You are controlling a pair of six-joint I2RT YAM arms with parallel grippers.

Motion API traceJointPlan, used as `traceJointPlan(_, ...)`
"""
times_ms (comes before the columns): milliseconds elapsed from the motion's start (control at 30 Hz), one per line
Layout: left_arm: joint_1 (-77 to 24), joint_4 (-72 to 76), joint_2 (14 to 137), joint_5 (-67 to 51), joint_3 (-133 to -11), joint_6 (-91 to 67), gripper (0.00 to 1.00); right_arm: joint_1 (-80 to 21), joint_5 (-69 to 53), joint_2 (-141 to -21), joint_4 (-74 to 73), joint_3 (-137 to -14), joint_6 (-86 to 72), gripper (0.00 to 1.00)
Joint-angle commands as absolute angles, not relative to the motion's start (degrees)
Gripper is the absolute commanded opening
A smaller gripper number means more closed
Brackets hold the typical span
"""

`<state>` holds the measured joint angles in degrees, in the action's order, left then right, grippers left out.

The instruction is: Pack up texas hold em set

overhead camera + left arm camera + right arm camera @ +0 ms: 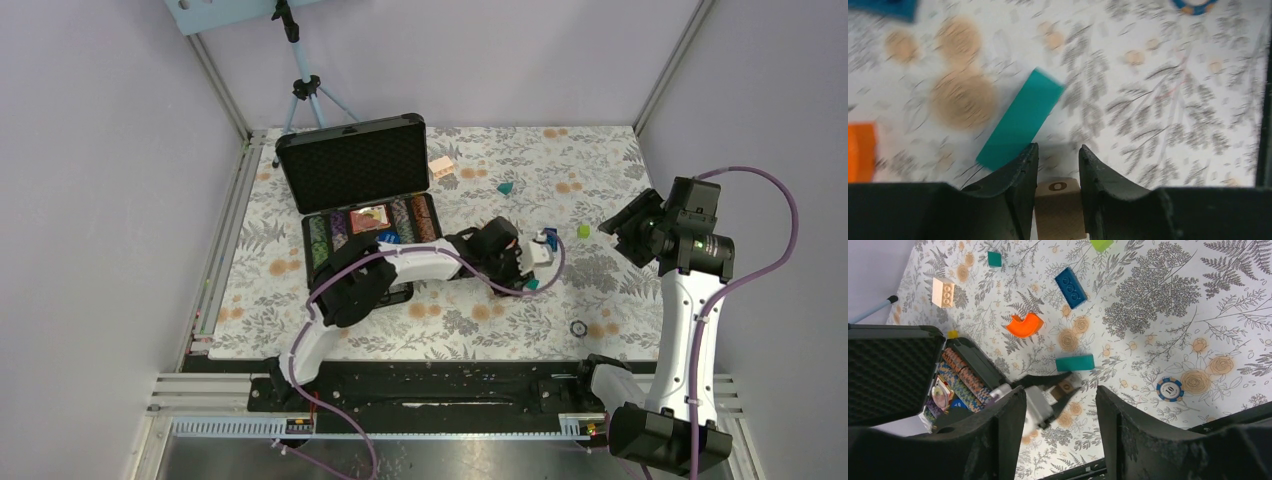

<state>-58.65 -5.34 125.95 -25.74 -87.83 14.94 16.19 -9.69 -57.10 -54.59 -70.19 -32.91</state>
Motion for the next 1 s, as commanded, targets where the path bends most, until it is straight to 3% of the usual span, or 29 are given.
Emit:
traceJointPlan(0,-55.29,-6.86,120.97,-23.14,-85.84,13.69,0.18,16.34,-9.71,-56.84,-53.56,-69.75,-30.57,0.61)
traceJointPlan(100,-55.29,-7.64,116.17,-22.56,-87.31,13.45,0.22,16.29,-9.42,-57.64,-53.61,-69.58,-29.07,0.63)
traceJointPlan(367,-55.05,-9.34,102.24,-20.84,-88.39,8.88,0.48,15.78,-10.24,-62.43,-53.63,-68.29,-26.45,0.67)
traceJointPlan(767,-53.47,-3.03,97.00,-18.86,-77.92,2.01,0.53,11.99,-10.79,-64.10,-50.12,-61.39,-27.46,0.67)
traceJointPlan(867,-51.61,-1.29,93.56,-14.80,-75.18,-3.35,0.62,8.77,-9.43,-64.67,-50.14,-59.98,-28.22,0.67)
traceJointPlan(967,-49.16,-4.23,89.57,-9.75,-75.13,-8.98,0.79,2.08,-5.86,-65.18,-49.88,-58.45,-30.82,0.68)
